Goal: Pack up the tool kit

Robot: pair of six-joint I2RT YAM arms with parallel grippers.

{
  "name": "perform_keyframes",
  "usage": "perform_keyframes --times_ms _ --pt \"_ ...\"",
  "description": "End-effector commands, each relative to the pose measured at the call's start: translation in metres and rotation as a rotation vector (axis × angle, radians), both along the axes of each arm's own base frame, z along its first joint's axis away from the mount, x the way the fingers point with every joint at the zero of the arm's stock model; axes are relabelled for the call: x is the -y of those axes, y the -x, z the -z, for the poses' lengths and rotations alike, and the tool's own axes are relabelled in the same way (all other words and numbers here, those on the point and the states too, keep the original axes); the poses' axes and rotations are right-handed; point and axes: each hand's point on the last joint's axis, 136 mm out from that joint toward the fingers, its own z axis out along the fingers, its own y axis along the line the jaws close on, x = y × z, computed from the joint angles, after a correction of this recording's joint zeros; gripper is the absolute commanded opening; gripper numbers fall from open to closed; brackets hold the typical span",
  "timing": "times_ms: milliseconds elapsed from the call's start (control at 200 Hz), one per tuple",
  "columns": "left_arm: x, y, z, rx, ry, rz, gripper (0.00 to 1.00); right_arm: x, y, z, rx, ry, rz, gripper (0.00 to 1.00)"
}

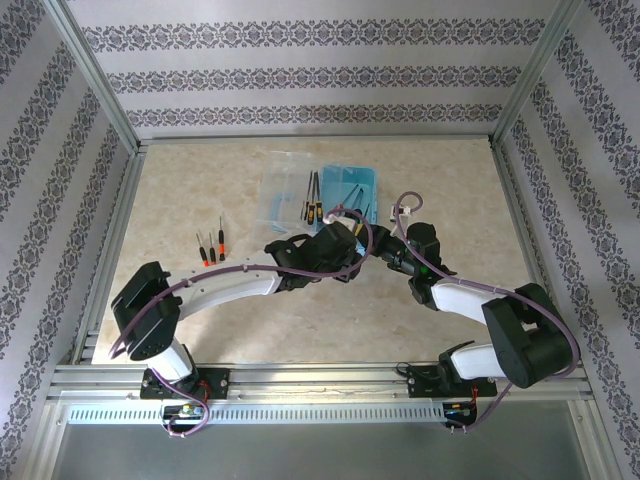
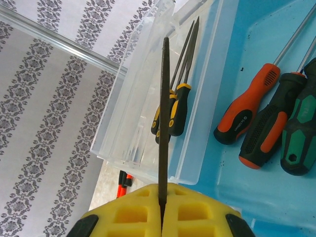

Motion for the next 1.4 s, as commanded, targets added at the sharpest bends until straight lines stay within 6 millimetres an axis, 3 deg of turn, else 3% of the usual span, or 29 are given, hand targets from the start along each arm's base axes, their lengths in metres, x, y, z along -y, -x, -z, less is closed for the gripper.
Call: perform_keyframes --times_ms 0,85,220,395,545,734,854,974,1194,1394 --pt "-0.011 0.002 -0.031 0.091 0.028 -0.02 0.6 0.0 -0.002 -0.015 0.063 0.008 0.004 0.05" --pt "-0.037 0.001 -0.042 0.143 0.004 -0.083 0.7 0.001 -0.003 -0.015 0.065 0.022 0.007 0.05" --pt "-0.105 0.001 -0.048 0.197 -0.065 -0.272 0.83 -0.004 -0.004 -0.017 0.089 0.069 -0.016 0.05" --pt "-0.197 0.022 -0.027 0.149 -0.06 -0.521 0.85 -0.017 -0.017 -0.035 0.102 0.145 -0.019 0.05" --pt "-0.239 0.043 -0.001 0.096 0.01 -0.619 0.85 -0.033 -0.054 -0.041 0.054 0.183 -0.03 0.06" --pt "-0.249 0.056 0.008 0.07 0.064 -0.637 0.86 -0.054 -0.118 -0.02 -0.019 0.293 -0.067 0.06" --pt "-0.252 0.058 0.008 0.072 0.056 -0.634 0.87 -0.067 -0.139 -0.006 -0.03 0.345 -0.098 0.07" --pt "-0.253 0.059 0.009 0.073 0.043 -0.631 0.87 -0.074 -0.149 0.004 -0.061 0.379 -0.111 0.07" --pt "-0.251 0.056 0.007 0.083 0.053 -0.624 0.88 -0.067 -0.157 0.02 -0.103 0.453 -0.09 0.08" --pt "-0.247 0.054 0.007 0.078 0.059 -0.616 0.88 -0.067 -0.162 0.021 -0.129 0.423 -0.088 0.14"
